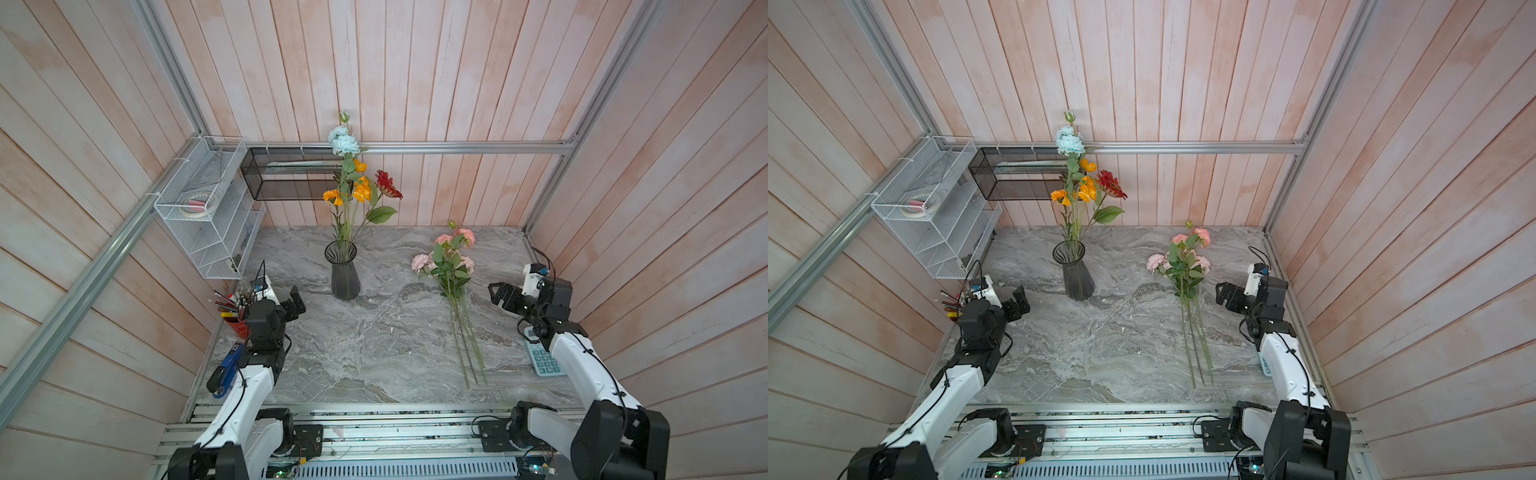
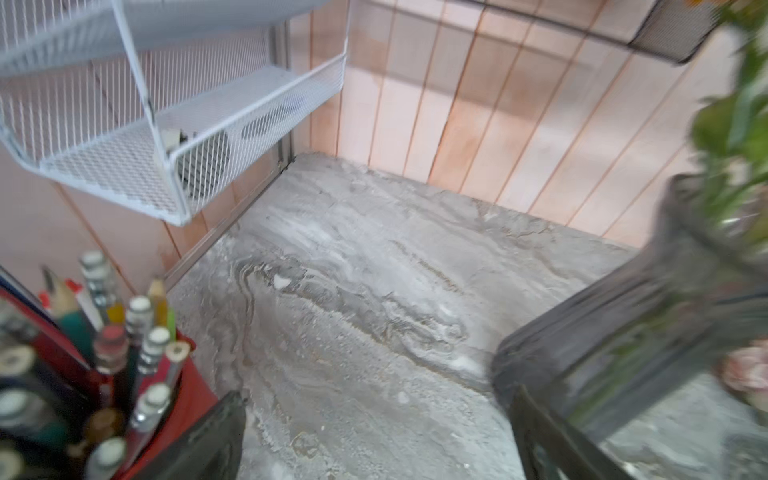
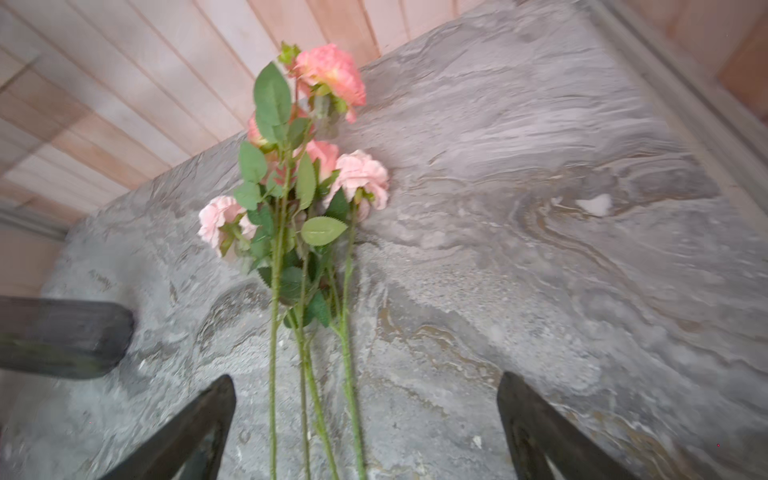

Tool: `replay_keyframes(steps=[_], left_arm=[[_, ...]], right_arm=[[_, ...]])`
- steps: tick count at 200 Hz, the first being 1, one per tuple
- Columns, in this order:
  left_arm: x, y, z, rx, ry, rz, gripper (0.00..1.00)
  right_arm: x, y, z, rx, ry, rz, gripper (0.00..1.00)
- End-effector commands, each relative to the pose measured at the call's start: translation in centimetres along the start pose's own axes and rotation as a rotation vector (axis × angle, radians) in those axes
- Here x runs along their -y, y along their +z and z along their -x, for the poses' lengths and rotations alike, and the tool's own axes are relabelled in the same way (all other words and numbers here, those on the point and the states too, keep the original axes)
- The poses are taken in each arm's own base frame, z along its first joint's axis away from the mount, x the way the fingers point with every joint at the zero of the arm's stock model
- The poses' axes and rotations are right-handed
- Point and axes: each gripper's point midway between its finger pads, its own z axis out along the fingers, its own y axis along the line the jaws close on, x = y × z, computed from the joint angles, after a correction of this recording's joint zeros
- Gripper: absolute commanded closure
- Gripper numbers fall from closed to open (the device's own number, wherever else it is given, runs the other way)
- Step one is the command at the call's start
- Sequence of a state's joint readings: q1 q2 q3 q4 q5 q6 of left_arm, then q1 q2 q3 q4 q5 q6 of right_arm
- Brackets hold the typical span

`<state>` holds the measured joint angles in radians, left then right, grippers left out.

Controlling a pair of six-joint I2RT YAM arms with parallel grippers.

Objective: Pick out pink flowers from the vase
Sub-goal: Reset both arms

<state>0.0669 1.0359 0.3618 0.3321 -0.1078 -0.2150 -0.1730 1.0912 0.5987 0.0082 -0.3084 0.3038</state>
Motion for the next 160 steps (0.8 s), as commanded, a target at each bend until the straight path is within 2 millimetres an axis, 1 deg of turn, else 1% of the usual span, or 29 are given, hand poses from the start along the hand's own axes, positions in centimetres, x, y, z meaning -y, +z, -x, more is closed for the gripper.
replay_keyframes(steps=[1,7,17,26,33,38,41,48,56,65,74,83,92,99,104,115,123,130,140,145,160], left_arm=[[-0.6,1.3,-0.1,0.14,-0.029,-0.042,0.0],[-0.7,1.7,-0.4,0.156,-0.029,-0.056,0.0],[-0.5,2.3,0.2,0.184,-0.044,-0.1,0.0],[-0.1,2.8,0.6,0.209,0.013,-0.121,0.0],[0.1,3.1,1.0,0.229,0.013,-0.141,0.0],[0.2,3.8,0.4,0.195,0.01,-0.153,0.0],[0.2,4.0,0.5,0.196,0.017,-0.155,0.0],[0.9,4.1,0.3,0.18,0.038,-0.19,0.0],[1.2,4.0,0.1,0.173,0.047,-0.202,0.0],[1.5,3.5,0.2,0.202,0.055,-0.223,0.0],[2.3,2.9,-0.2,0.213,0.088,-0.261,0.0],[3.2,2.5,-0.9,0.227,0.127,-0.288,0.0],[3.8,2.1,-1.8,0.256,0.161,-0.304,0.0],[4.0,1.3,-1.0,0.323,0.173,-0.309,0.0],[3.7,1.2,-0.9,0.316,0.163,-0.292,0.0],[2.4,1.9,-1.2,0.275,0.137,-0.218,0.0],[2.6,2.0,-1.2,0.28,0.14,-0.231,0.0],[2.9,1.8,-1.0,0.301,0.143,-0.249,0.0],[3.2,1.5,-1.2,0.295,0.154,-0.258,0.0],[3.2,1.4,-1.2,0.297,0.154,-0.254,0.0],[2.8,0.7,-0.9,0.34,0.143,-0.226,0.0]], right_arm=[[1.9,-1.3,4.1,0.28,-0.043,-0.098,0.02],[2.6,-1.5,4.2,0.331,-0.065,-0.131,0.02],[3.5,-1.8,3.8,0.401,-0.104,-0.161,0.02],[3.9,-2.2,3.4,0.469,-0.148,-0.174,0.02],[4.5,-2.4,2.9,0.51,-0.151,-0.19,0.02],[4.8,-2.7,2.7,0.544,-0.15,-0.199,0.02],[5.1,-2.7,2.4,0.55,-0.153,-0.205,0.02],[5.4,-2.7,1.9,0.57,-0.16,-0.209,0.02],[5.5,-2.5,1.4,0.581,-0.169,-0.204,0.02],[5.3,-2.0,0.9,0.58,-0.187,-0.182,0.02],[4.8,-1.9,1.2,0.598,-0.194,-0.151,0.02],[4.1,-1.9,1.4,0.616,-0.231,-0.116,0.02],[4.0,-1.8,1.6,0.633,-0.224,-0.108,0.02],[4.0,-1.1,1.5,0.61,-0.231,-0.101,0.02],[3.8,-0.6,1.2,0.588,-0.247,-0.084,0.02],[2.9,-0.1,0.6,0.579,-0.288,-0.044,0.02],[2.0,0.0,0.0,0.583,-0.329,-0.013,0.02],[1.7,0.4,-0.6,0.576,-0.352,0.0,0.02],[1.4,0.7,-0.3,0.591,-0.356,-0.003,0.02],[1.7,1.3,-0.7,0.548,-0.365,-0.022,0.02],[1.8,3.0,-0.7,0.469,-0.37,-0.036,0.02]])
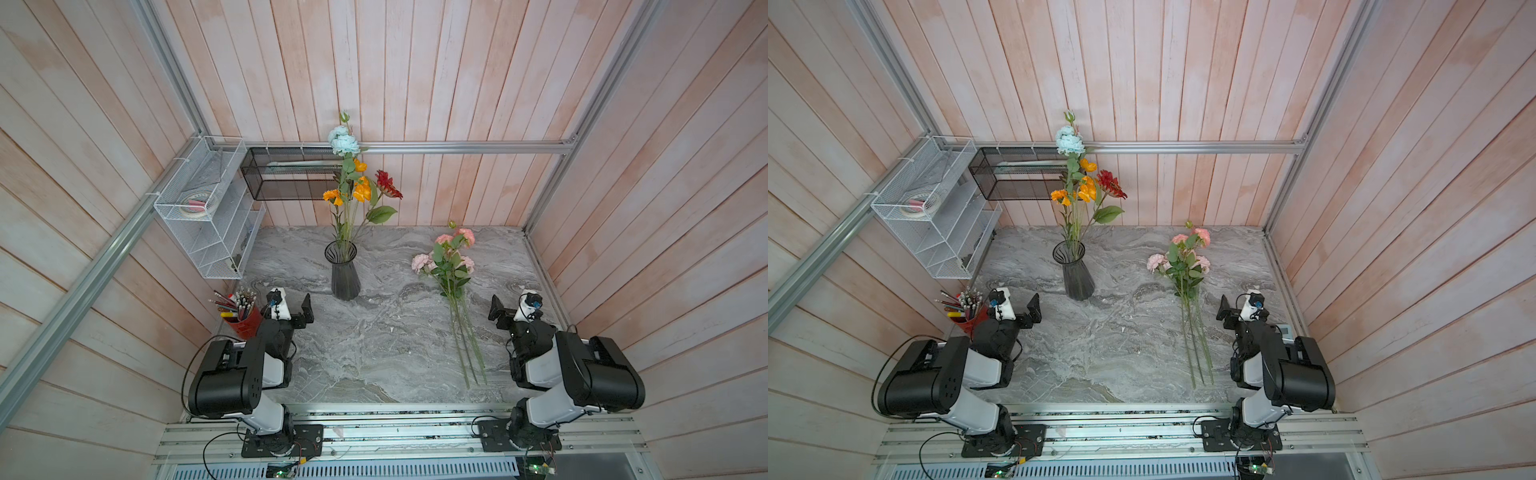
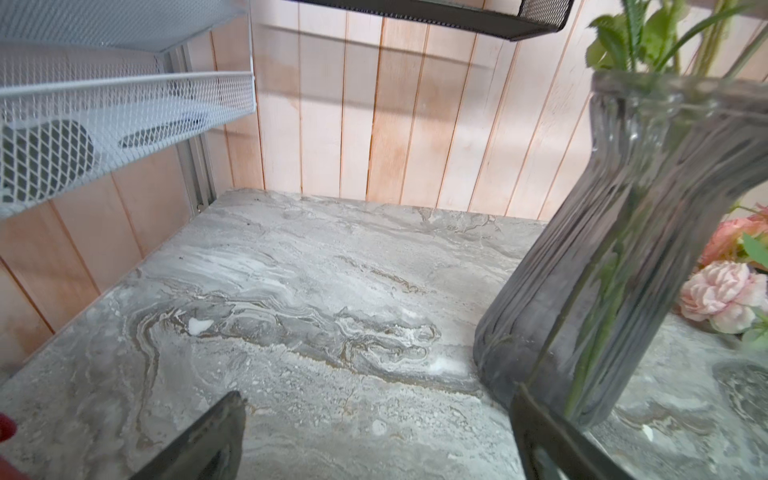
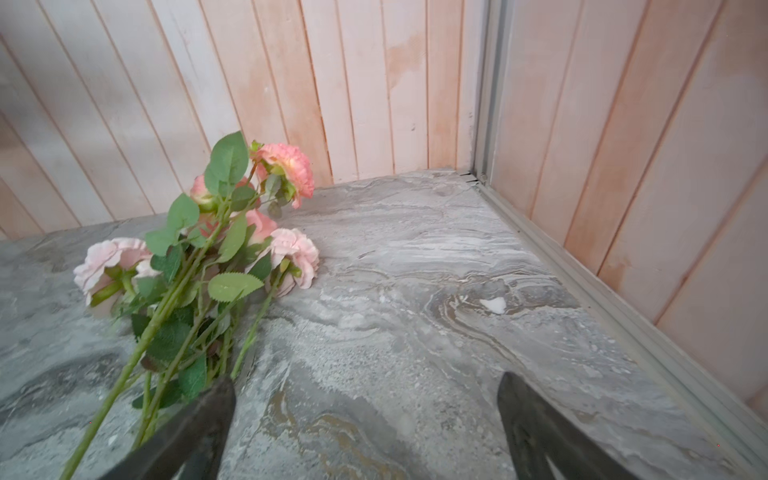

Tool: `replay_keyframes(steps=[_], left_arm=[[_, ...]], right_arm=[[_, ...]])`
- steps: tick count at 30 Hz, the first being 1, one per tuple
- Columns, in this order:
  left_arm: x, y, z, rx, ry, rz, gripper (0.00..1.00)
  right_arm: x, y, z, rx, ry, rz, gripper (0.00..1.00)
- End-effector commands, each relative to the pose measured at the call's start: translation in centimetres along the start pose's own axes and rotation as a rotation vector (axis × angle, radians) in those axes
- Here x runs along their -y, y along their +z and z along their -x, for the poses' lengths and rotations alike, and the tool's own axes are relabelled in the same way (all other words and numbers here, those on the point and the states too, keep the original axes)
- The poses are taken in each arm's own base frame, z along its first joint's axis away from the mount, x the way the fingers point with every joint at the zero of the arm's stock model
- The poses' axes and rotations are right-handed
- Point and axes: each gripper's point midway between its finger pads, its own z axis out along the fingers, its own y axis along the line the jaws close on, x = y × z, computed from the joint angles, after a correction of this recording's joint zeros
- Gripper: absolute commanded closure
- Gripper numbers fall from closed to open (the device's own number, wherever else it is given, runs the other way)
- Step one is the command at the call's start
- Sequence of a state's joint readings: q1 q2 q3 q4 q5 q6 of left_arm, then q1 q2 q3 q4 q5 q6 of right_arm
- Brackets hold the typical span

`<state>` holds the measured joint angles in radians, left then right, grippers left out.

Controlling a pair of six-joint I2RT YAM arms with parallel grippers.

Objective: Pick out pink flowers from the vase
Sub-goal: Reset both arms

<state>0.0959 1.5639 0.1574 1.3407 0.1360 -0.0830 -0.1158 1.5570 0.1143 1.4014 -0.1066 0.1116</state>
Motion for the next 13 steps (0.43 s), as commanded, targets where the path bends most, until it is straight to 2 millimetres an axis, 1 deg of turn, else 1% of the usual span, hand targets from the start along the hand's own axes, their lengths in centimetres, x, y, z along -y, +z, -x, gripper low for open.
replay_keyframes(steps=[1,3,5,6,7,9,10,13], left_arm=[[-0.1,-1.1,1.6,0.097,0.031,0.03,0.0],[0.5,-1.5,1.8,0.115,0.048,0.014,0.0],[0.6,-0.1,1.6,0.077,0.065,0.024,0.0],[0.6,0.9,1.1,0.025,0.077,0.055,0.0],[0.8,1.4,0.5,-0.009,0.098,0.072,0.0],[0.7,1.4,0.8,0.019,0.101,0.076,0.0],[0.6,1.5,0.7,0.001,0.096,0.082,0.0],[-0.1,1.6,0.7,0.002,0.089,0.127,0.0]], right_arm=[[-0.8,1.6,1.9,0.021,-0.065,0.03,0.02],[-1.0,2.1,1.8,0.021,-0.069,0.037,0.02],[-1.0,1.8,2.1,0.049,-0.065,0.034,0.02],[-0.9,1.7,2.0,0.046,-0.065,0.026,0.02],[-0.7,1.6,2.1,0.049,-0.062,0.013,0.02],[-0.4,1.5,2.3,0.063,-0.05,-0.009,0.02],[-0.2,1.5,2.2,0.061,-0.048,-0.019,0.02],[-0.1,1.4,2.3,0.064,-0.048,-0.029,0.02]])
